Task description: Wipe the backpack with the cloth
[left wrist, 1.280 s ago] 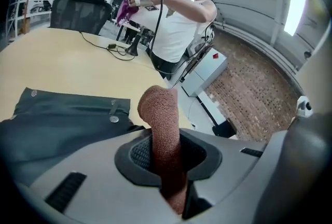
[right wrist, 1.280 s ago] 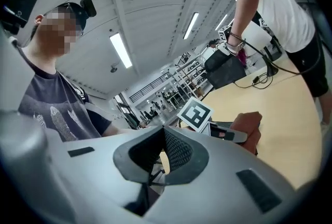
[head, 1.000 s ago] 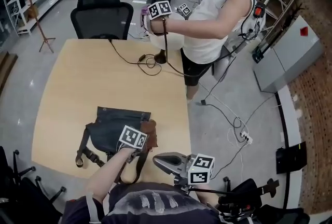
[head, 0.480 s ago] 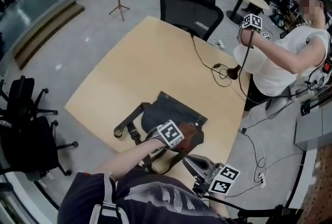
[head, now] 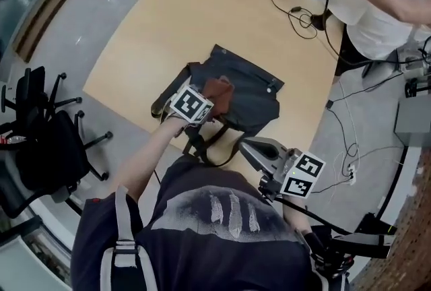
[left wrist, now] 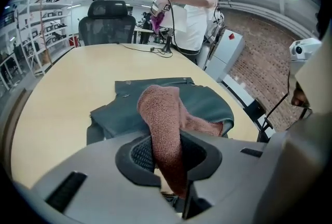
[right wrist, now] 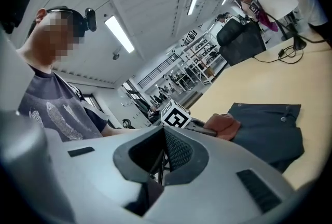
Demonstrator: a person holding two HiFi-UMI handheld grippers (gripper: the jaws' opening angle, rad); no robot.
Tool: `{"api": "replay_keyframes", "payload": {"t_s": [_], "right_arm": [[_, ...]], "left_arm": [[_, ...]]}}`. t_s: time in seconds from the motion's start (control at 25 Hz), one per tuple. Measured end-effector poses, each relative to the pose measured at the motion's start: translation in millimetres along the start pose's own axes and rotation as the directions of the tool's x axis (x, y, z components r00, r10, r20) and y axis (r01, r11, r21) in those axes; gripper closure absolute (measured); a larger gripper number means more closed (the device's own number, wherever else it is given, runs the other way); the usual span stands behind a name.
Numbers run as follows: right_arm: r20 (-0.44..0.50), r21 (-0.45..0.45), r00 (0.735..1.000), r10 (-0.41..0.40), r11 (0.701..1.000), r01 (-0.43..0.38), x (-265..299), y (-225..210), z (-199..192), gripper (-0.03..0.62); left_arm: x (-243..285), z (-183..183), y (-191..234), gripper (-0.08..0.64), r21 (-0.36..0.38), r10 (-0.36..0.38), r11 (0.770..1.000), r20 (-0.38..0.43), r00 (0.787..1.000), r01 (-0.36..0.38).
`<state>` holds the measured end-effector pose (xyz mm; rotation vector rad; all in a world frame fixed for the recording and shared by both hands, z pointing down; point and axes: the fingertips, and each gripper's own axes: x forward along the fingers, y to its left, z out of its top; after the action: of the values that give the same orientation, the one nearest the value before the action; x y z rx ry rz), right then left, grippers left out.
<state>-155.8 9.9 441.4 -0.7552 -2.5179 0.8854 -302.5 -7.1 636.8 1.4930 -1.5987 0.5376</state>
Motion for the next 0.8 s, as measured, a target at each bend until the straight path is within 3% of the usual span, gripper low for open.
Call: {"api": "replay_keyframes", "payload": {"t_s": [0.2,0.32,0.4,0.52,0.68,0.72,0.8], "right_arm": [[0.010,0.017,0.999,-0.034,0.999,0.034,-10,-6,-1,0.591],[0.025,0.022,0.998,-0.053,0.998,0.053,-15,-10,0,0.591],[0.038,0.032,0.997,-0.074,0.997,0.073,-18,-15,0,0.591],[0.054,0.047,0.993,-0.109,0.993,0.106,-23,-25,1,0.591],[0.053,0.058,0.990,-0.128,0.991,0.125,-21,-32,-2,0.591],[0.057,0.059,0.990,-0.132,0.990,0.128,-22,-31,-1,0.591],[0.076,0.067,0.986,-0.150,0.987,0.145,-28,-30,1,0.591]], "left_arm": [[-15,-15,29,0.480,-0.087,0.048,0.995,0.006,0.999,-0.048],[-28,-23,62,0.479,-0.108,0.137,0.985,0.000,0.991,-0.136],[-37,-28,94,0.480,-0.096,0.237,0.966,-0.025,0.971,-0.238],[-52,-20,142,0.479,-0.106,0.378,0.919,-0.024,0.925,-0.379],[-67,12,184,0.480,-0.172,0.472,0.873,0.054,0.880,-0.457],[-65,17,186,0.479,-0.153,0.476,0.873,0.050,0.878,-0.464],[-47,23,179,0.480,-0.078,0.440,0.895,0.010,0.898,-0.438]]}}
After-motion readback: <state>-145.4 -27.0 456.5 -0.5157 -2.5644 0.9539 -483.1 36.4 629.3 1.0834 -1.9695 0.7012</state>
